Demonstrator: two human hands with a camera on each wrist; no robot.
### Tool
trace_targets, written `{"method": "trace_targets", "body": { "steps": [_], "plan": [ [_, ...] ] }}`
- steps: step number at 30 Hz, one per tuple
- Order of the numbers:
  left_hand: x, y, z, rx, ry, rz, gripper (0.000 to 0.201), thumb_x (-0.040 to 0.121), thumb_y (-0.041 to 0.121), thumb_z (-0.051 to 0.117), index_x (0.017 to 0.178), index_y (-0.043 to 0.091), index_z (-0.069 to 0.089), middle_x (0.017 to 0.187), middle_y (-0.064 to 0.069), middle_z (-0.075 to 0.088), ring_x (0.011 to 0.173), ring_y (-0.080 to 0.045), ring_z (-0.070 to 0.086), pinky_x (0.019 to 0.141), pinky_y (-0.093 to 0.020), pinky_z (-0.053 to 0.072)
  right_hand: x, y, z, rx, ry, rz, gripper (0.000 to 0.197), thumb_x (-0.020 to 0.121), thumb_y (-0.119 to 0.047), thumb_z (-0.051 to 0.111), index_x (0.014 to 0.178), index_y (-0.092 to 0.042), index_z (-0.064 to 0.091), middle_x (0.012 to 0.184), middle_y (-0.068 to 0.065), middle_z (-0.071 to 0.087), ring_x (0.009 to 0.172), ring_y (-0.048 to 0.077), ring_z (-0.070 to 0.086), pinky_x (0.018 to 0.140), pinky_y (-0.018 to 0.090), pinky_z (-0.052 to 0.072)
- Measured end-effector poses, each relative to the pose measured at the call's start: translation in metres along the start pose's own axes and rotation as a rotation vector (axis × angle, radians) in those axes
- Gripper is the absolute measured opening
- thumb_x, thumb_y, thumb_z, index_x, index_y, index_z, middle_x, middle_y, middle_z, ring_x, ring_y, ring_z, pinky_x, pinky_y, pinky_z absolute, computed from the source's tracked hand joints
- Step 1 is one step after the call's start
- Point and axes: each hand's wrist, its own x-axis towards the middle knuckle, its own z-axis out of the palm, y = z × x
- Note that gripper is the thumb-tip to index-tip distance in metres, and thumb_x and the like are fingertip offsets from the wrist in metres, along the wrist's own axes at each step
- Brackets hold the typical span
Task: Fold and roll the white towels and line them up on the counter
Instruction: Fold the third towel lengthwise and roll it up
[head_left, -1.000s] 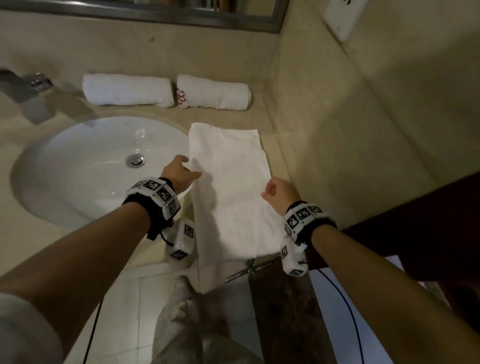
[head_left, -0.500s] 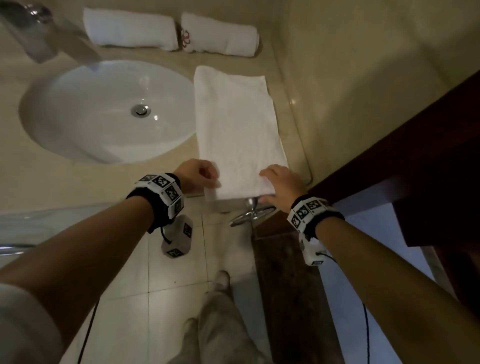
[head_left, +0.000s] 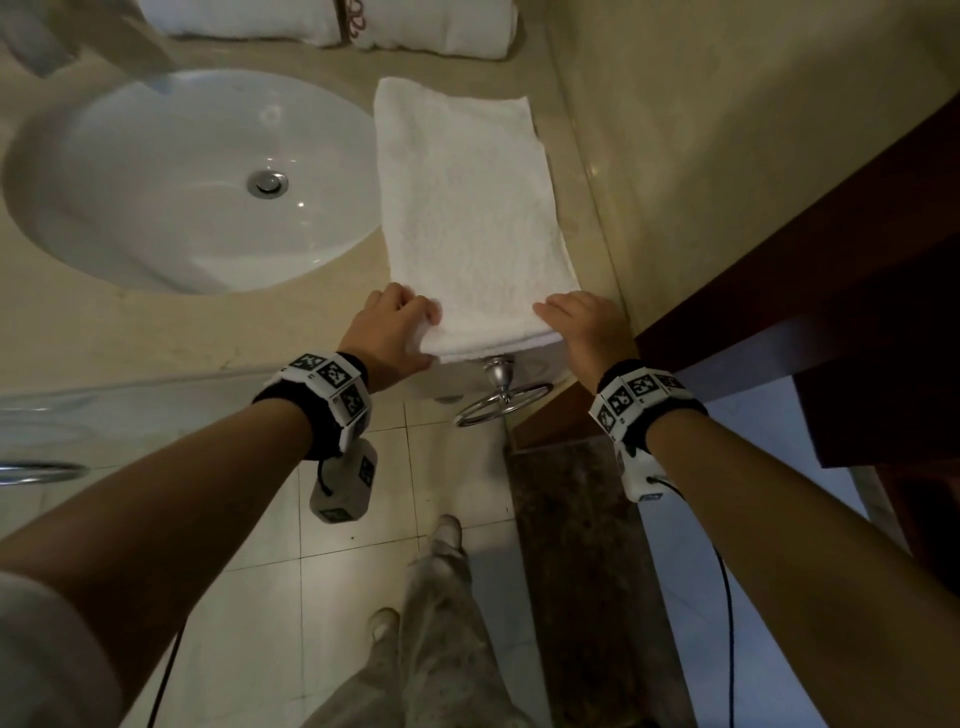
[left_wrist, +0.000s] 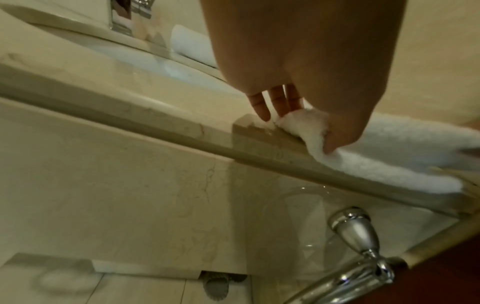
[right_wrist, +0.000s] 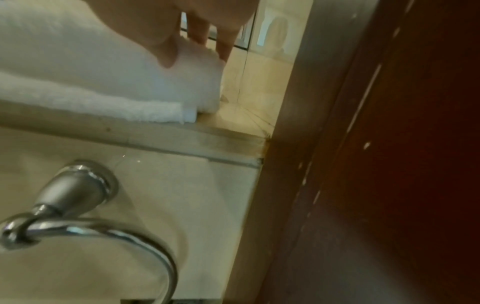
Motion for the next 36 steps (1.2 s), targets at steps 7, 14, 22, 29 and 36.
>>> {"method": "trace_targets", "body": {
  "steps": [7, 14, 22, 29, 36],
  "plan": [
    [0.002, 0.005, 0.000, 0.029, 0.064, 0.054, 0.043, 0.073, 0.020, 0.072, 0.106, 0.005, 0.049, 0.114, -0.013, 0.047, 0.096, -0.025, 0.038, 0.079, -0.032, 0.034, -0.005, 0.009, -0.009, -0.134, 0.001, -0.069, 0.034, 0.075, -0.008, 0.044, 0.088, -0.008, 0.075, 0.088, 0.008, 0.075, 0.077, 0.024, 0.072, 0.073, 0.035, 0.058],
    [-0.003, 0.004, 0.001, 0.187, -0.007, 0.096, 0.036, 0.074, 0.021, 0.071, 0.105, 0.009, 0.056, 0.117, -0.013, 0.046, 0.106, -0.032, 0.042, 0.083, -0.036, 0.035, -0.018, -0.001, 0.008, -0.196, -0.194, 0.110, 0.056, 0.052, 0.001, 0.081, 0.106, -0.002, 0.067, 0.105, 0.018, 0.067, 0.091, 0.034, 0.067, 0.079, 0.042, 0.053],
    [-0.006, -0.004, 0.006, 0.351, -0.016, 0.099, 0.041, 0.081, 0.014, 0.060, 0.119, 0.010, 0.045, 0.121, -0.012, 0.043, 0.105, -0.030, 0.044, 0.081, -0.036, 0.038, -0.008, -0.016, 0.009, -0.092, -0.209, 0.268, 0.062, 0.071, -0.029, 0.077, 0.123, -0.007, 0.053, 0.119, 0.012, 0.056, 0.104, 0.032, 0.053, 0.087, 0.042, 0.044],
    [-0.005, -0.001, 0.000, 0.385, 0.021, 0.265, 0.046, 0.068, 0.014, 0.075, 0.106, 0.015, 0.048, 0.097, -0.013, 0.056, 0.080, -0.031, 0.055, 0.063, -0.037, 0.047, -0.002, -0.016, 0.002, -0.099, -0.315, 0.302, 0.062, 0.083, -0.038, 0.064, 0.134, -0.013, 0.038, 0.133, 0.006, 0.043, 0.119, 0.025, 0.041, 0.100, 0.037, 0.034],
    [-0.003, 0.002, -0.012, 0.219, 0.009, 0.235, 0.028, 0.090, 0.016, 0.056, 0.113, 0.002, 0.060, 0.104, -0.019, 0.062, 0.091, -0.036, 0.060, 0.069, -0.036, 0.045, 0.003, -0.022, -0.001, -0.116, -0.352, 0.354, 0.070, 0.079, -0.047, 0.066, 0.134, -0.015, 0.036, 0.132, 0.006, 0.041, 0.119, 0.024, 0.039, 0.100, 0.036, 0.034]
  ]
}}
